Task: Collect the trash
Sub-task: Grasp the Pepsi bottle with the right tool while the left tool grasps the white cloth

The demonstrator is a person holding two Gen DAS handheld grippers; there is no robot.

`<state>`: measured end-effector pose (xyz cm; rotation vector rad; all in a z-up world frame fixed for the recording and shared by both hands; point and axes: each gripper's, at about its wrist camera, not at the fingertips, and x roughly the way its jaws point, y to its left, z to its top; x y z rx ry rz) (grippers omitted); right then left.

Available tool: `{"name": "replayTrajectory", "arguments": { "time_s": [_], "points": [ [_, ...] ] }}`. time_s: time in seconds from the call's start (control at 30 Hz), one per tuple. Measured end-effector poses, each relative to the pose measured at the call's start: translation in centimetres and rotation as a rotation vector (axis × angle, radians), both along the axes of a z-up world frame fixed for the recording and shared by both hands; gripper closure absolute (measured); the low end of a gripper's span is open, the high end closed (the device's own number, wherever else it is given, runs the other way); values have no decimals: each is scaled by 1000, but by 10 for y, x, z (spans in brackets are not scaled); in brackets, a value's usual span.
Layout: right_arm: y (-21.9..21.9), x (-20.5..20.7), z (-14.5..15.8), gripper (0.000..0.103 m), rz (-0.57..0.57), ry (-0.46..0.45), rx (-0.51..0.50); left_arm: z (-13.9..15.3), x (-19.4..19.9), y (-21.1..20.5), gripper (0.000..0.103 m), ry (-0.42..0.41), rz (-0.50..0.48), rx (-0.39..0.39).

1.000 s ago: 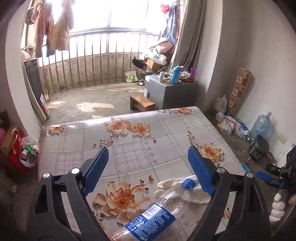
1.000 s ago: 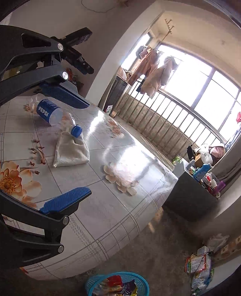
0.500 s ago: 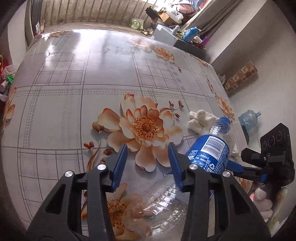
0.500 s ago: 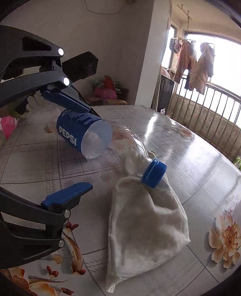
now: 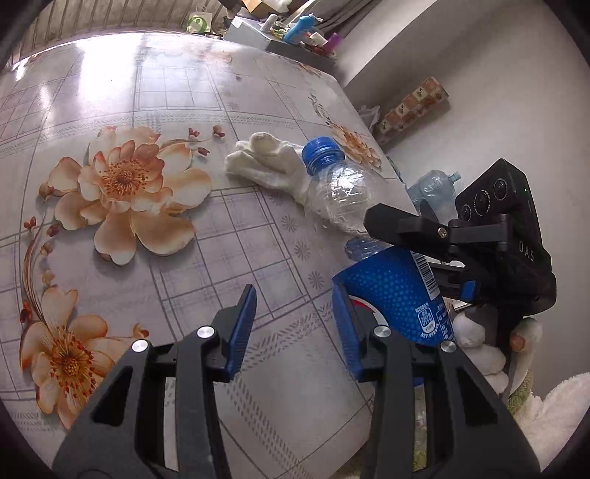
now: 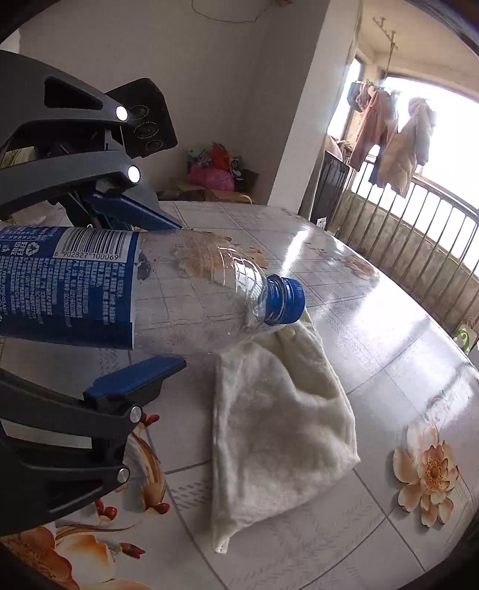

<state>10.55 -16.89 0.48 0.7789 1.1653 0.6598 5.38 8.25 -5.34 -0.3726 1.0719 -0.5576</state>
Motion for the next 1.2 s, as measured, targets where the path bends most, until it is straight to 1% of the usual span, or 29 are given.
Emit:
{"name": "replayTrajectory", "arguments": {
  "time_s": [0.07, 0.1, 0.2, 0.27, 0.37, 0.47, 0.5, 0.53, 0.6, 0.67, 0.73, 0.8, 0.9, 1.0, 1.1, 1.2],
  "points": [
    [-20, -5, 9, 37, -24, -39, 6, 6, 4, -14, 64, -7, -34, -30],
    [-31, -7, 15, 37, -40, -67, -8, 8, 5, -20, 64, -16, -43, -25],
    [-61, -3, 32, 37, -89, -150, -90, 13, 14, -36, 64, -42, -47, 2],
    [-80, 2, 38, 37, -110, -173, -125, 13, 23, -42, 63, -32, -30, -7],
    [-101, 17, 34, 37, -109, -162, -210, 3, 43, -42, 61, 8, 17, -6],
    [-109, 36, 22, 37, -104, -136, -271, -9, 60, -41, 58, 78, 84, -17],
    [-113, 40, 18, 37, -102, -126, -289, -11, 65, -40, 57, 80, 103, -39],
    [-115, 44, 14, 37, -98, -118, -304, -12, 73, -40, 57, 79, 120, -42],
    [-116, 49, 9, 37, -90, -113, -325, -12, 81, -43, 57, 66, 152, -30],
    [-115, 51, 5, 37, -77, -109, -324, -12, 86, -48, 57, 37, 181, -13],
    [-110, 51, 5, 37, -70, -107, -311, -11, 91, -62, 62, -5, 192, 44],
    [-102, 51, 4, 37, -80, -107, -313, -12, 92, -70, 80, -34, 187, 94],
    [-104, 49, 3, 37, -95, -101, -301, -13, 91, -67, 94, -31, 175, 92],
    [-109, 43, 0, 37, -103, -98, -291, -1, 78, -56, 97, -64, 168, 94],
    [-113, 40, -1, 37, -113, -92, -286, 29, 61, -43, 97, -135, 154, 113],
    [-117, 36, 0, 37, -115, -96, -285, 60, 42, -27, 97, -167, 83, 110]
  ]
}}
